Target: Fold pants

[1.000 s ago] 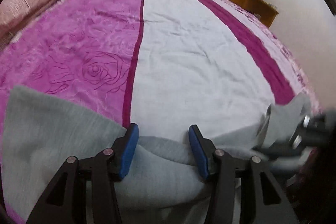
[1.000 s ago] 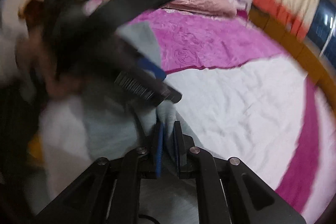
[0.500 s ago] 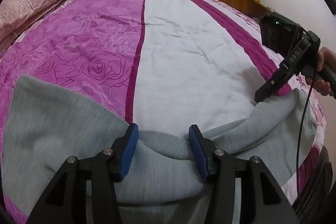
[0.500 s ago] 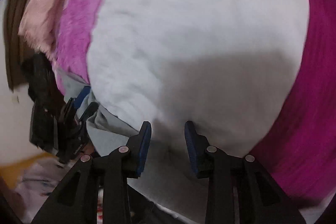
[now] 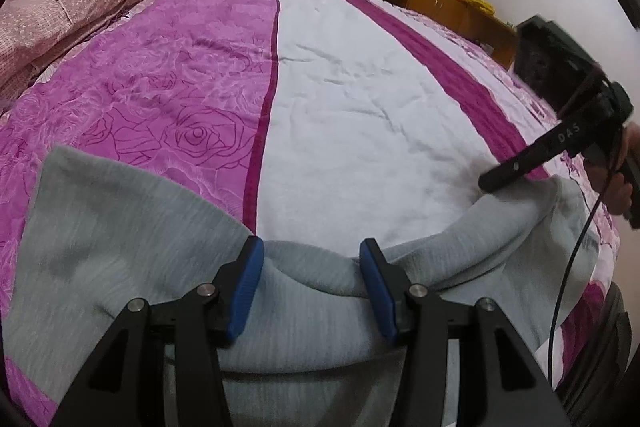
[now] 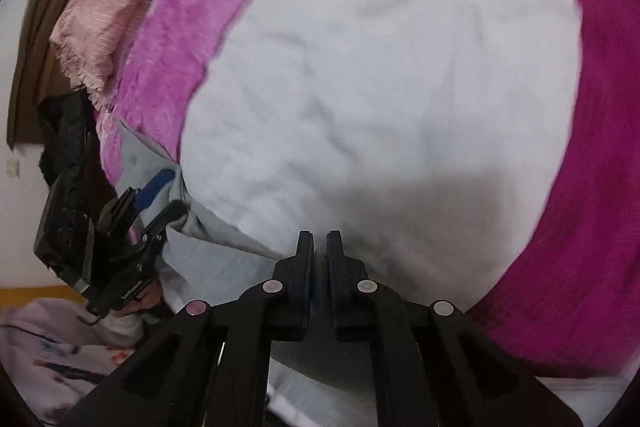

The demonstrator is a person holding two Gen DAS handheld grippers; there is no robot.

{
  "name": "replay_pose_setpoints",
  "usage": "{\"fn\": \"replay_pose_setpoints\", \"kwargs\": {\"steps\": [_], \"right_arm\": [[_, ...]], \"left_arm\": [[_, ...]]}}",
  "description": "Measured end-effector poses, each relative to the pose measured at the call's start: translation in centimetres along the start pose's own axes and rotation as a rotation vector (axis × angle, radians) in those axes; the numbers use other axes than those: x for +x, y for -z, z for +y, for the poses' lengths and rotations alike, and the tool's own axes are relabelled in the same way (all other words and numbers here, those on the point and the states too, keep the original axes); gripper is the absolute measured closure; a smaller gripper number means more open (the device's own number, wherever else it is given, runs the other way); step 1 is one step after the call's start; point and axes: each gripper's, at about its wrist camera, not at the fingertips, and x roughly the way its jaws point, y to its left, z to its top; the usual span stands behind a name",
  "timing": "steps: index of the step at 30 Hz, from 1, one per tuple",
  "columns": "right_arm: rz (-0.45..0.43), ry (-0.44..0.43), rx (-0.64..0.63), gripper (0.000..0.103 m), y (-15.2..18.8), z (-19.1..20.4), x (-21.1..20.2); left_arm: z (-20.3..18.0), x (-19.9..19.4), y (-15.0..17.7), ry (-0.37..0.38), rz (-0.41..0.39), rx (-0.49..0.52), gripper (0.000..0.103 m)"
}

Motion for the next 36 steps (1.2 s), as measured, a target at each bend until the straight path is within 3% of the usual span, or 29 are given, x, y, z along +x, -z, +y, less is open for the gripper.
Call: {"fn": "replay_pose_setpoints", "kwargs": {"steps": [6,9,14,18,19,24,25,26,31,33,36], "right_arm": [[-0.453,0.065,-0.101,0.103,1.4,0.3,-6.0],[-0.551,0.091,-0.136,0.103,2.1,-0.7,-5.6],[-0.564,0.121,-0.101,0.103,1.0,-2.8,-2.4],[-0.419,0.289,-0.116,0.103,-0.8,-2.2,1.2],[-0.42,0.31,-0.126,0.103,-1.0,-2.0,1.4],[-0.391,0.404,-0.164,0.094,-1.9,0.5,-0.5],[-0.386,0.404,-0.169,0.094,-2.0,1.1,-0.9],[-0.381,0.371,-0.193,0.093,-2.3,2.4,-1.6],[-0.308,0.068,-0.42,0.084,-5.1,11.6,-0.6],[-0.236,-0.125,-0.539,0.083,-7.3,15.9,2.5],[-0.063,-0.25,-0.63,0.083,-9.4,19.2,8.3]], "left_arm": [[0.4,-1.9,-0.4,0.042,-0.095,-0.05,0.05],[0.4,-2.2,-0.5,0.037,-0.114,-0.052,0.05],[0.3,-1.3,-0.4,-0.013,-0.098,-0.033,0.05],[0.0,-0.6,-0.2,-0.044,-0.081,-0.011,0.05],[-0.1,-0.6,-0.2,-0.049,-0.085,-0.006,0.05],[1.8,-3.6,-1.4,0.01,-0.092,-0.066,0.049],[2.7,-4.3,-1.7,0.02,-0.094,-0.089,0.045],[3.5,-4.8,-2.0,0.012,-0.089,-0.104,0.039],[7.6,-5.0,-3.3,-0.096,0.003,-0.142,0.038],[8.8,-5.6,-3.4,-0.088,-0.005,-0.17,0.038],[9.9,-6.0,-3.5,-0.099,-0.023,-0.168,0.038]]}}
